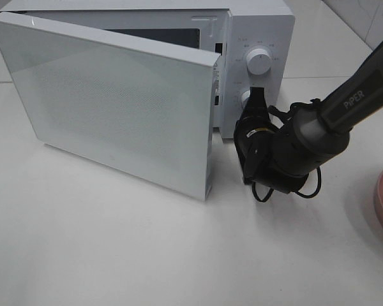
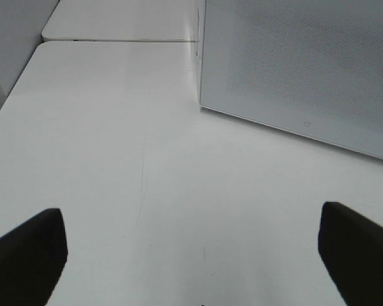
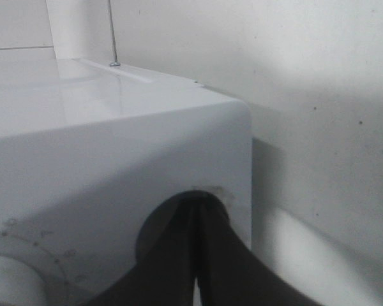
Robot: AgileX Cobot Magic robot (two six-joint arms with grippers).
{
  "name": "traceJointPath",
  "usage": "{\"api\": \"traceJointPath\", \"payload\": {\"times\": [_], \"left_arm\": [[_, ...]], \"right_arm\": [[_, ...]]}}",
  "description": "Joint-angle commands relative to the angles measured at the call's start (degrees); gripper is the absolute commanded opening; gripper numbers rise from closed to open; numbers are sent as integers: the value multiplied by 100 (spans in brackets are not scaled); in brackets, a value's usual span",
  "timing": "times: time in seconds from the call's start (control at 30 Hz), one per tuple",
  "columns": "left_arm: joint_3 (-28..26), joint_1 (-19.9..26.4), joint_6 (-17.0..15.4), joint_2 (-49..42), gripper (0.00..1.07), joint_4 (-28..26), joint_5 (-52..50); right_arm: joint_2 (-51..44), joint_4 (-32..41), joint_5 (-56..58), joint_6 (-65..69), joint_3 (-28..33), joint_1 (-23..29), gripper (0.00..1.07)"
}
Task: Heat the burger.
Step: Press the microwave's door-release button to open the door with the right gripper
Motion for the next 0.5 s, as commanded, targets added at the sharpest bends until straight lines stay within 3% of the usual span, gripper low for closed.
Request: {"api": "traceJointPath", "payload": {"times": [0.03,0.27,0.5], "left_arm": [[11,17,0,-109,100,-17,-92],[11,17,0,-109,100,-17,-92],[11,17,0,-109,100,-17,-92]], "right_arm": [[-17,-607,-1404,-46,-556,-292,0],[-120,-602,-1358,-74,-453,-275,0],[-367,-596,-1352,97,166,23,0]]}}
